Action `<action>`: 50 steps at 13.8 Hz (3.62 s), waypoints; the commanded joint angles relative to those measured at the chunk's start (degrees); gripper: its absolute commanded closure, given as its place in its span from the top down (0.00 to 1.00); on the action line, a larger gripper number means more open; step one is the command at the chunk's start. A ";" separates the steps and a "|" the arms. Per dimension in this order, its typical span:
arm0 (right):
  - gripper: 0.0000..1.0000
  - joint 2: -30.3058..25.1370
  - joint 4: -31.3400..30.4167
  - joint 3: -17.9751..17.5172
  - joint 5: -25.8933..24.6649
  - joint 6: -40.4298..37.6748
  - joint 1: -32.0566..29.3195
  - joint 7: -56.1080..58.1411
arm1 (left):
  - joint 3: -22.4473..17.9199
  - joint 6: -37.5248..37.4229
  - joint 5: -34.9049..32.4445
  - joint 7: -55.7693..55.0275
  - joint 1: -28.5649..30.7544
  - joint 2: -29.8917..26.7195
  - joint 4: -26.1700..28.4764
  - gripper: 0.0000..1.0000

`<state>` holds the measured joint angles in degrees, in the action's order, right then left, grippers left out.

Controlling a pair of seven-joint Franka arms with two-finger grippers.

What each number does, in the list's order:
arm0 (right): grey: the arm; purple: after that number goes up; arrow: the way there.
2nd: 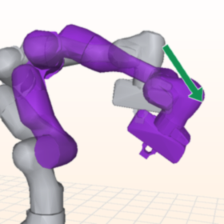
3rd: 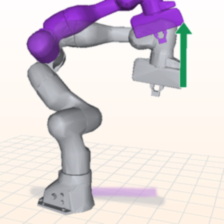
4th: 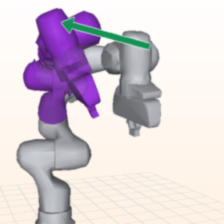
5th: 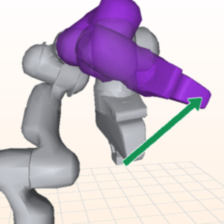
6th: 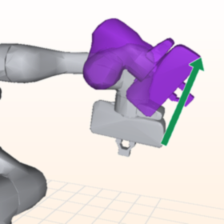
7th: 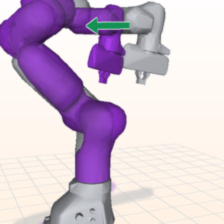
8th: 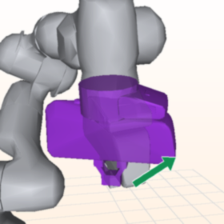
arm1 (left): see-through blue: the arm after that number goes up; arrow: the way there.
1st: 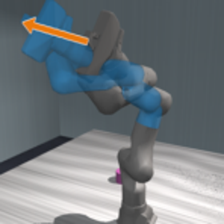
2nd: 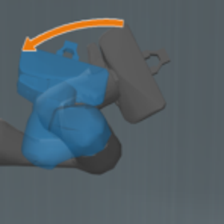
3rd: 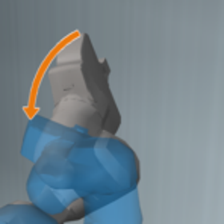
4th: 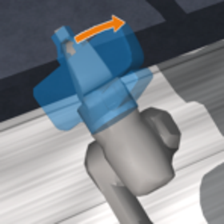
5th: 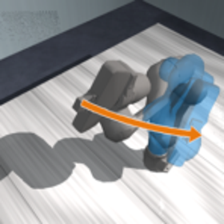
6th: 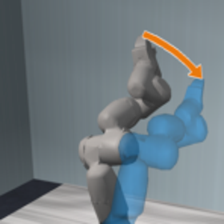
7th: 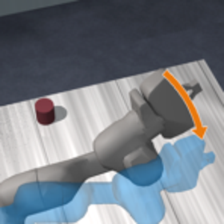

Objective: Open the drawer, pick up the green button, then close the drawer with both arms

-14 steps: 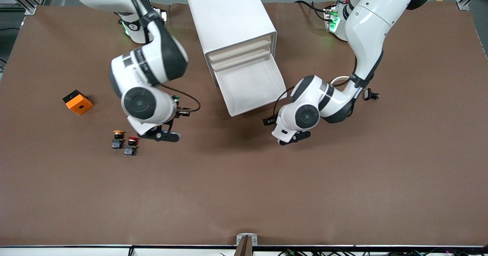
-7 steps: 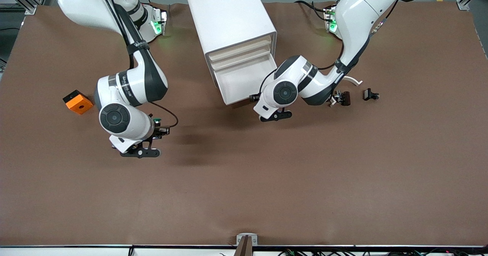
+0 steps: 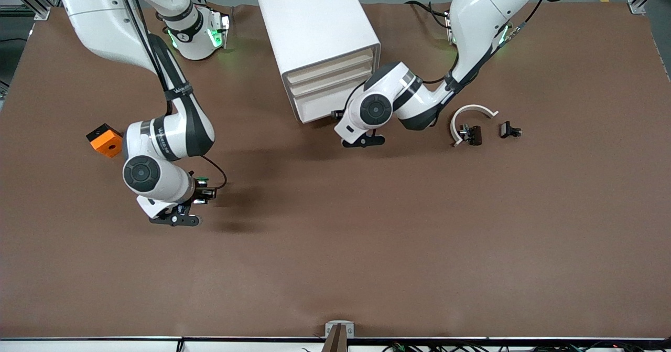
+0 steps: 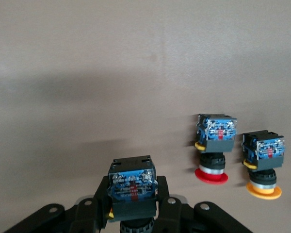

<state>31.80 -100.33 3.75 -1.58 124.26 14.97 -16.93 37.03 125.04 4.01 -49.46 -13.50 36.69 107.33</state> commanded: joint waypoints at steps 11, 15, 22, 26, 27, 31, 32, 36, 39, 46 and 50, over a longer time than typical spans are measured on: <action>0.15 5.11 0.31 -1.12 -1.32 6.96 -2.32 1.90 | 2.87 4.08 2.93 -5.99 2.06 -2.49 1.50 1.00; 0.47 5.29 0.31 -1.12 -1.24 7.76 -2.40 1.90 | 2.61 -4.43 2.06 -5.47 10.84 -2.77 -9.65 1.00; 1.00 3.28 0.49 -1.29 -0.97 1.63 -1.52 0.67 | 2.79 -13.04 -8.47 -2.50 23.34 -4.77 -18.73 1.00; 1.00 -0.85 0.23 -1.47 -0.97 -4.27 -1.00 1.55 | 2.53 -21.57 -15.52 5.85 26.16 -13.20 -19.69 1.00; 1.00 -1.91 0.14 -1.47 -0.97 -5.76 -0.65 1.55 | 2.26 -23.94 -15.70 7.87 27.12 -14.79 -20.83 1.00; 1.00 -9.46 0.14 -1.56 -0.97 -15.07 1.55 1.46 | 1.65 -29.76 -15.00 15.51 31.96 -19.18 -24.79 1.00; 1.00 -11.39 -0.04 -1.56 -0.97 -17.18 1.90 1.46 | -2.45 -29.85 -15.43 19.28 30.57 -22.77 -24.10 1.00; 1.00 -19.12 -3.62 -1.56 -0.97 -20.28 3.40 1.37 | -21.17 -33.54 -8.09 35.01 22.57 -31.66 -22.51 1.00; 1.00 -26.42 -9.51 -1.56 -0.88 -19.75 3.40 1.28 | -28.93 -37.22 -4.89 39.26 18.09 -36.33 -20.67 1.00; 1.00 -43.56 -17.97 -1.03 -0.71 -24.22 1.74 1.81 | -31.93 -38.73 -4.27 43.03 15.26 -42.66 -13.99 1.00; 1.00 -46.13 -13.69 -1.55 -0.62 -27.83 -2.20 2.60 | -32.99 -41.09 -4.27 44.10 14.38 -43.90 -13.55 1.00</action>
<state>-13.45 -115.72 3.12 -1.58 97.84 16.16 -15.18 5.24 85.27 -1.10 -6.45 2.06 -4.73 92.22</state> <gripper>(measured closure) 0.000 0.000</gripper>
